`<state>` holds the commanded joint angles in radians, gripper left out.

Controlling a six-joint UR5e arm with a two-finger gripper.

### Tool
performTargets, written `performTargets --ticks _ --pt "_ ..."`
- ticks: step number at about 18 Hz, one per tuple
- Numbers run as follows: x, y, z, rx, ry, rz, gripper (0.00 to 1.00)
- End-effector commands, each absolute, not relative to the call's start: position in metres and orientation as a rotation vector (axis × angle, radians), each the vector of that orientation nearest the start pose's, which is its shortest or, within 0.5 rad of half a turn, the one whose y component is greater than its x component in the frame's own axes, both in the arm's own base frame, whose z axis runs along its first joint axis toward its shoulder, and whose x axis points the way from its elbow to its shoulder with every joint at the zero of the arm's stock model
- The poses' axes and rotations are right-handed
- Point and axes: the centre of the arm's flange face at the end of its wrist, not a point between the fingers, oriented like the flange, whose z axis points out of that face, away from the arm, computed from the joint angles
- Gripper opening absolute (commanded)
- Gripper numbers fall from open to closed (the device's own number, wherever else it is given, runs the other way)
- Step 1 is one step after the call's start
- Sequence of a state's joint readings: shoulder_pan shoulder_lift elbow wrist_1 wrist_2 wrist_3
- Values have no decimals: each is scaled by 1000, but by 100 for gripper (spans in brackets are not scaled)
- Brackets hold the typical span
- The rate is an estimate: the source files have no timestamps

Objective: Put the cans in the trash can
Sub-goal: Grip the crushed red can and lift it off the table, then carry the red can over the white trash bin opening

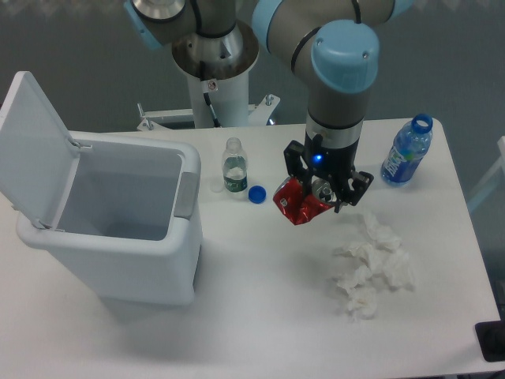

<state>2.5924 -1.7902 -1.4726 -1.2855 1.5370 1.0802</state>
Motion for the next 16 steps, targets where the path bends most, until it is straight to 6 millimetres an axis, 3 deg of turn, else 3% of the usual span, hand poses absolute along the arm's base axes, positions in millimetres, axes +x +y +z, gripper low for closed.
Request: performTargets --ticks 4,16 --pt "-432 434 455 -2972 -101 155 57" --pt "-364 419 554 -2639 -519 22 58"
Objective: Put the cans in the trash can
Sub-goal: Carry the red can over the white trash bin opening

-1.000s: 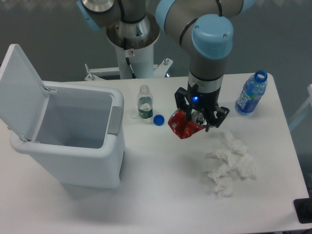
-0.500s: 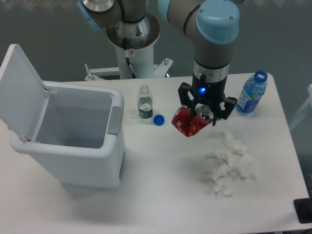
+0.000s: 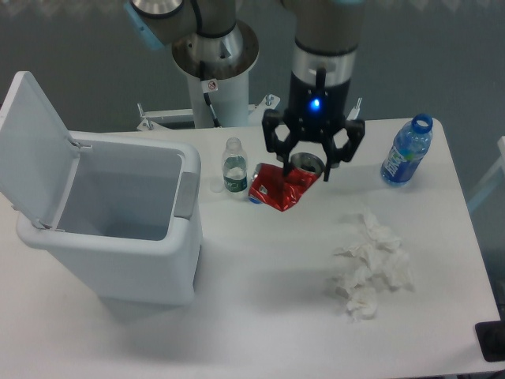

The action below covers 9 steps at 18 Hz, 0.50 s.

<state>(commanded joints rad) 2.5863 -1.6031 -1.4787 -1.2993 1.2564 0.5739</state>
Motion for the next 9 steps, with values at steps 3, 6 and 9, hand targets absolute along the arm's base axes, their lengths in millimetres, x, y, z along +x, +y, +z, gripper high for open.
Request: performTargets --ticks 3,6,9 --pt "-347 416 565 -2605 -525 17 58" --pt "-327 418 583 -2540 -483 -36 58" --pt "-306 413 603 -2506 -454 -22 58"
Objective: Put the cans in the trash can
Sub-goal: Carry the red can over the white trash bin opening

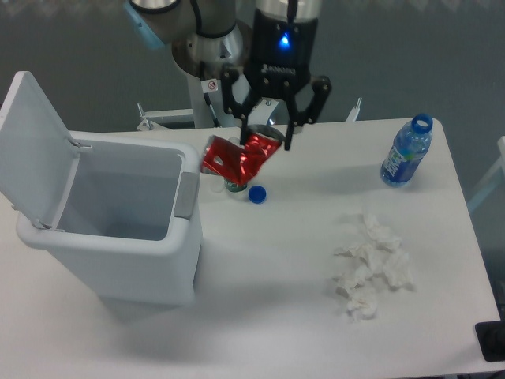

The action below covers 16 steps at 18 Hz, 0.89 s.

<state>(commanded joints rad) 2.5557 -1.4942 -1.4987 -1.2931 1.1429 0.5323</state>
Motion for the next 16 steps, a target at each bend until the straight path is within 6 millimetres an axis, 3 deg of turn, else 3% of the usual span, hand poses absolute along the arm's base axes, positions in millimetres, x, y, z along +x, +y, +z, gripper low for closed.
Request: performTargets --ticks 4,7,16 --pt "-283 429 605 -2496 -445 -66 58" --pt "-254 455 603 -2485 -346 -99 58" --pt "-229 479 575 -2522 -264 -153 58"
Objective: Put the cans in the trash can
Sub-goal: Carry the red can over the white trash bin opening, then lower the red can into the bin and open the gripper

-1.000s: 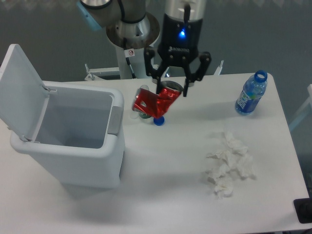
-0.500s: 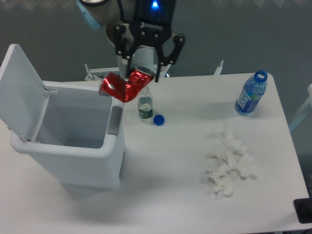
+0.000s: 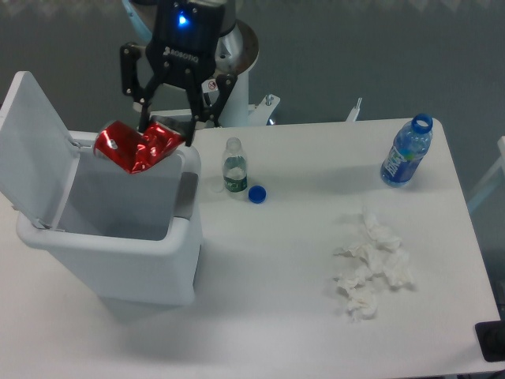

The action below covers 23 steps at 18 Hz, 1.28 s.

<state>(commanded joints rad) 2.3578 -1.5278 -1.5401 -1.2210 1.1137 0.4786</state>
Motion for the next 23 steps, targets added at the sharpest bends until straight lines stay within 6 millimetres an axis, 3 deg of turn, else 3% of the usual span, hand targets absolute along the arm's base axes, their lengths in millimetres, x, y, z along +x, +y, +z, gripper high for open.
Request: performTargets --ticks 4,9,18,23 --pt "-225 489 559 -2547 -248 -186 58" --pt "-225 490 557 -2550 -252 -191 60" --pt "-218 514 527 -2588 -214 -237 60" --pt "-217 518 521 -2595 -209 -244 60"
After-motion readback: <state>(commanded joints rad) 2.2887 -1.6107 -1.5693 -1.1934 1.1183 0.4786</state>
